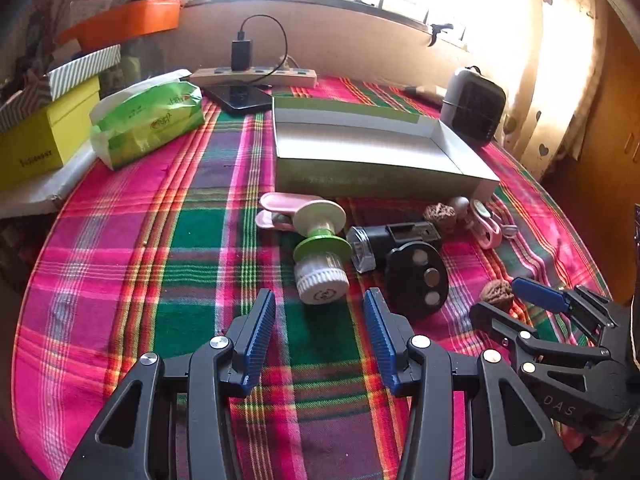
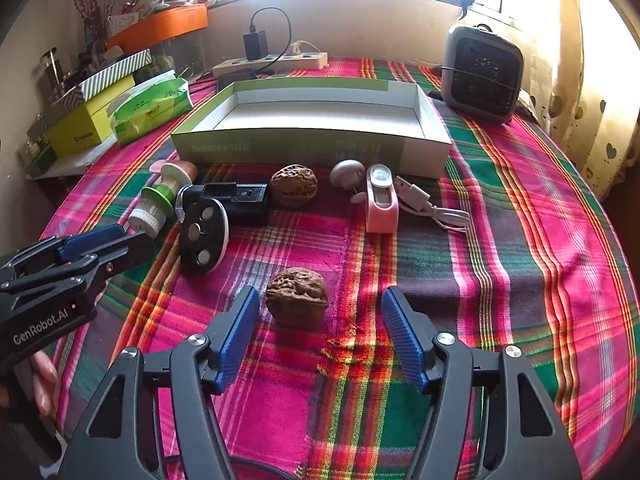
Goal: Organize objects
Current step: 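Grasp the white cylinder with the left gripper while the right gripper grasps a walnut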
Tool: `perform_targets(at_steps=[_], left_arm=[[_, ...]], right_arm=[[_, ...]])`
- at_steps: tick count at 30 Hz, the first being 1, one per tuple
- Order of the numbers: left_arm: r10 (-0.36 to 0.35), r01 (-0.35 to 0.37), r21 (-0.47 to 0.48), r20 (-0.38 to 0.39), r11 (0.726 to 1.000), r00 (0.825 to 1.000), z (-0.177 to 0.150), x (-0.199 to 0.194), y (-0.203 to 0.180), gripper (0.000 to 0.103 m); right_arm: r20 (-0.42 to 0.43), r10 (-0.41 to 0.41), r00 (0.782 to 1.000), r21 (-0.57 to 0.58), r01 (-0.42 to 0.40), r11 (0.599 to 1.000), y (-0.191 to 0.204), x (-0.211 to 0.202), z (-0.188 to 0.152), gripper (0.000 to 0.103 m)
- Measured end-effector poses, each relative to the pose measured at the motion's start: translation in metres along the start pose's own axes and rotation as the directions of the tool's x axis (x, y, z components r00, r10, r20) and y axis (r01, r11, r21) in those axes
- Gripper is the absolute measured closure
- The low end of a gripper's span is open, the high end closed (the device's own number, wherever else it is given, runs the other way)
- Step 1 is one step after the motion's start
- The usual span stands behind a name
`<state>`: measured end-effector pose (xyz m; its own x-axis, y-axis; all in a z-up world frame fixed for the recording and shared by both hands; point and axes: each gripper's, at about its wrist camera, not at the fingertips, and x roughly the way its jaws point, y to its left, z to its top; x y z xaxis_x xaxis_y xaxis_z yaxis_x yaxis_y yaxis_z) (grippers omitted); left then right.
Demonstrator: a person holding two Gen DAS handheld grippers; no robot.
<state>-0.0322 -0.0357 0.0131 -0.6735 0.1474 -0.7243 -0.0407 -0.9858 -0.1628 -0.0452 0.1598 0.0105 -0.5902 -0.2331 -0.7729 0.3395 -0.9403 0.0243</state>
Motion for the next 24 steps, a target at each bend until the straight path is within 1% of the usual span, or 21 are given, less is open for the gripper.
perform_targets(at_steps=[3,7,9,12,14,17,24], left_arm=[[0.002,-0.002,-0.004,0.004,1.0,1.0,0.005,0.002,0.001,0.059],[0.007,-0.007,0.005,0.003,1.0,1.0,0.009,0.006,-0.001,0.059],[0.011,-0.011,0.001,-0.003,1.0,1.0,0.01,0.008,0.0,0.059],[0.02,-0.02,-0.009,-0.01,1.0,1.0,0.011,0.01,0.001,0.059],[0.03,-0.03,-0.022,-0.011,0.999,0.999,0.011,0.011,0.003,0.06],[0.023,-0.023,-0.035,-0.022,0.999,0.999,0.011,0.013,0.006,0.064],[0.032,-0.033,-0.043,-0.026,0.999,0.999,0.011,0.016,0.008,0.077]], right_arm=[[0.001,-0.004,1.0,0.002,0.004,1.0,-0.001,0.0,0.001,0.047],[0.001,-0.009,1.0,0.004,0.009,1.0,-0.002,0.001,0.003,0.054],[0.003,-0.008,1.0,0.008,0.008,1.0,-0.003,0.0,0.004,0.061],[0.006,-0.004,1.0,0.021,0.004,1.0,-0.006,0.0,0.005,0.069],[0.005,-0.003,1.0,0.018,0.003,1.0,-0.007,0.001,0.005,0.07],[0.007,0.0,1.0,0.016,0.0,1.0,-0.007,0.001,0.005,0.071],[0.012,0.002,1.0,0.016,-0.003,1.0,-0.007,0.001,0.005,0.071]])
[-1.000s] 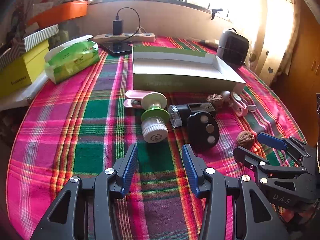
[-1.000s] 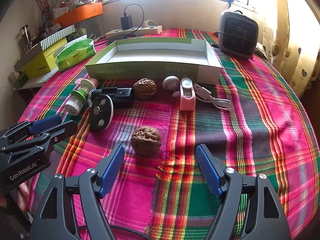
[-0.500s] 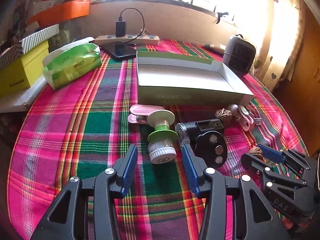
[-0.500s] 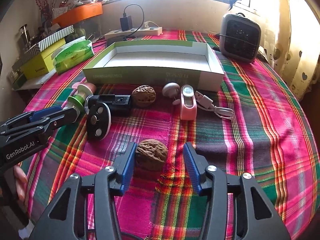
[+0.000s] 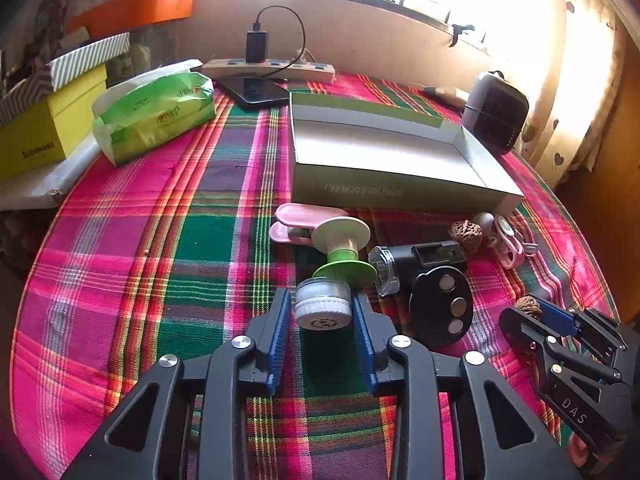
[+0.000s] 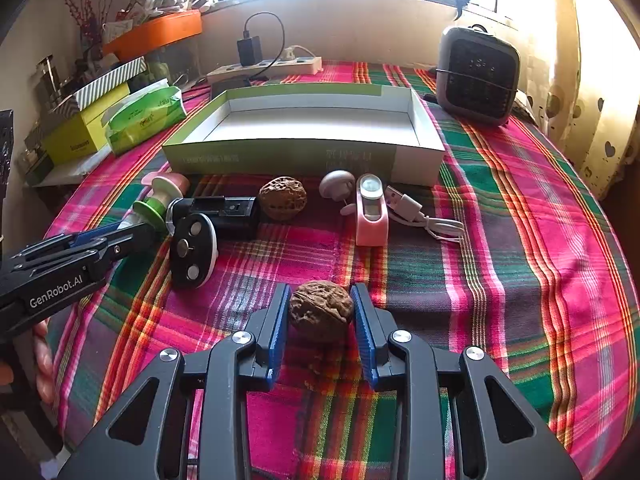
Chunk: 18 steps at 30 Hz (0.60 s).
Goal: Organize objects
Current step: 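Grasp the white cylinder with the left gripper while the right gripper grasps a walnut, then carry the white cylinder and walnut over the green-rimmed white box with both grippers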
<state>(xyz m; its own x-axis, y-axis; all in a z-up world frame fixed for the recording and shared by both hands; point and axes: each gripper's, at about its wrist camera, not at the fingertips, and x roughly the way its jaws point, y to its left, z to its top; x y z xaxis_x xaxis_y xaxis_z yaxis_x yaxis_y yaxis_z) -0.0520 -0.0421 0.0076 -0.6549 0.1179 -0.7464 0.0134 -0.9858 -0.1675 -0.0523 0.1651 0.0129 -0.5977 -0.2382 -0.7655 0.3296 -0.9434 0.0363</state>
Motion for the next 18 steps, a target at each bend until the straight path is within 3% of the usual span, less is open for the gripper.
perform_targets(at_steps=[18], left_arm=[[0.005,-0.006,0.016,0.015,1.0,1.0,0.0002,-0.0066,0.0011,0.078]], right_arm=[[0.004,0.003,1.0,-0.006,-0.003,1.0,0.0002,-0.0012,-0.0012,0.071]])
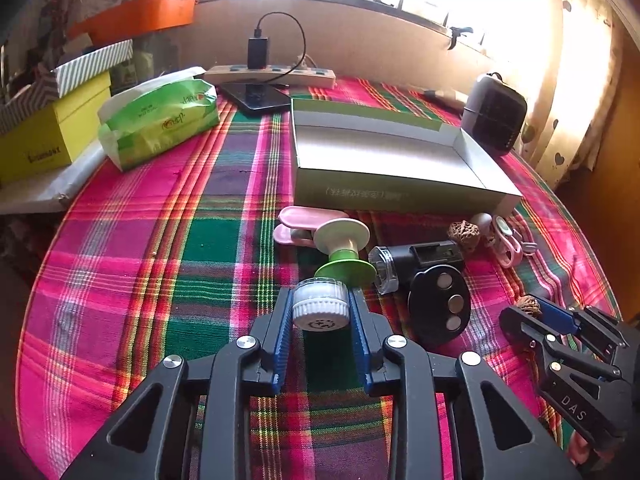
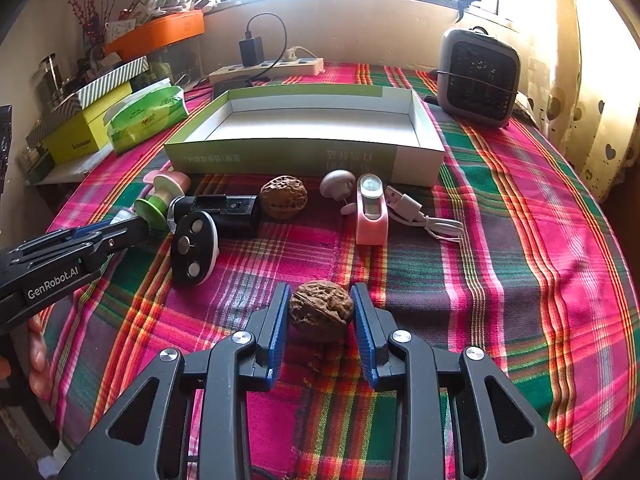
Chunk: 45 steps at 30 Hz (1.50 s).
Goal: Organize objects
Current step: 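Carry the white cylinder and walnut over the green-rimmed white box with both grippers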
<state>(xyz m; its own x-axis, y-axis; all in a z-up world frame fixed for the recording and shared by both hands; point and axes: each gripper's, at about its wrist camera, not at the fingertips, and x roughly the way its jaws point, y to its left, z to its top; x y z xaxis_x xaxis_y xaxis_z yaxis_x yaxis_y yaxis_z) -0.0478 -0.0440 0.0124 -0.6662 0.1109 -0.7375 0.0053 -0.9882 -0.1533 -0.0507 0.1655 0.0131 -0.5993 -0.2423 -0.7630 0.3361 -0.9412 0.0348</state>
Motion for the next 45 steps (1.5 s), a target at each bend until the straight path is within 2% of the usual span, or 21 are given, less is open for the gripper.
perform_targets(at_steps=[15,24,35,45], left_arm=[[-0.021,0.02,0.041,0.021,0.999,1.0,-0.002,-0.011,-0.015,0.078],[-0.032,0.029,0.06,0.039,0.998,0.999,0.007,-0.015,-0.022,0.078],[-0.065,0.06,0.078,0.06,0.995,0.996,0.034,-0.014,-0.029,0.078],[-0.064,0.055,0.095,0.093,0.994,0.994,0.07,-0.002,-0.035,0.078]], right_arm=[[0.022,0.015,1.0,-0.025,-0.014,1.0,0.003,-0.008,0.002,0.071],[0.036,0.045,0.998,-0.027,-0.044,0.999,0.0,-0.013,0.011,0.071],[0.096,0.061,0.994,-0.048,-0.057,0.997,-0.003,-0.02,0.042,0.071],[0.095,0.082,0.992,-0.071,-0.075,0.995,-0.006,-0.003,0.081,0.071]])
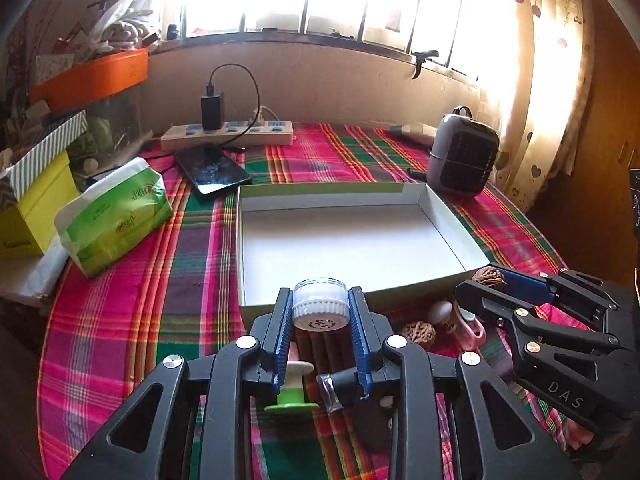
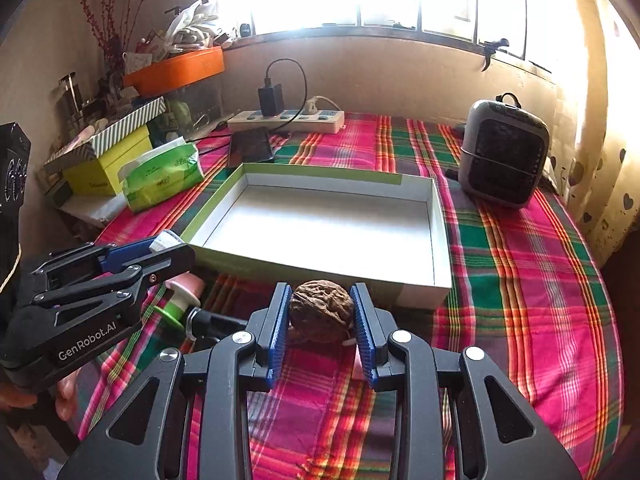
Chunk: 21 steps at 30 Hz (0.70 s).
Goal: Organize objects
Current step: 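Carry the white cylinder and walnut over the green-rimmed white box with both grippers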
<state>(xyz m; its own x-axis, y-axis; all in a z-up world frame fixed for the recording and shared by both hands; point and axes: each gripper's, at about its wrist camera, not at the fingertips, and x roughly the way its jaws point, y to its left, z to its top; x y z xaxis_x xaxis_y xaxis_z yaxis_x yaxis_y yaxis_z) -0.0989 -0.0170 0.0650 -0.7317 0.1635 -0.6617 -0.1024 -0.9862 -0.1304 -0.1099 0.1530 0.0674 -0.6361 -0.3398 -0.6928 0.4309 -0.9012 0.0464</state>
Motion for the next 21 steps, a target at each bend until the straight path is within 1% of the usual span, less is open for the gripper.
perform_targets(at_steps=[3,6,10,14,19,21], left_arm=[[-0.015,0.015,-0.008,-0.013,1.0,1.0,0.01,0.011,0.003,0.078],[-0.027,0.026,-0.03,-0.046,0.999,0.999,0.02,0.025,0.008,0.078],[-0.007,0.006,-0.015,-0.051,1.0,0.999,0.032,0.041,0.01,0.078],[0.004,-0.005,-0.004,-0.064,1.0,0.998,0.043,0.057,0.011,0.078],[-0.017,0.018,0.005,-0.094,1.0,0.995,0.056,0.077,0.012,0.078],[-0.003,0.004,0.008,-0.105,1.0,0.994,0.06,0.085,0.014,0.078]], right_arm=[[-0.004,0.007,1.0,-0.006,-0.008,1.0,-0.003,0.008,0.01,0.071],[-0.019,0.01,1.0,-0.01,-0.011,1.0,-0.005,0.019,0.021,0.071],[-0.045,0.013,0.999,-0.012,-0.014,1.0,-0.009,0.034,0.035,0.071],[-0.049,-0.009,0.999,-0.032,0.007,0.999,-0.01,0.048,0.053,0.071],[-0.087,-0.025,0.996,-0.043,0.021,0.999,-0.014,0.073,0.066,0.071],[-0.105,-0.027,0.994,-0.043,0.023,0.999,-0.016,0.084,0.07,0.071]])
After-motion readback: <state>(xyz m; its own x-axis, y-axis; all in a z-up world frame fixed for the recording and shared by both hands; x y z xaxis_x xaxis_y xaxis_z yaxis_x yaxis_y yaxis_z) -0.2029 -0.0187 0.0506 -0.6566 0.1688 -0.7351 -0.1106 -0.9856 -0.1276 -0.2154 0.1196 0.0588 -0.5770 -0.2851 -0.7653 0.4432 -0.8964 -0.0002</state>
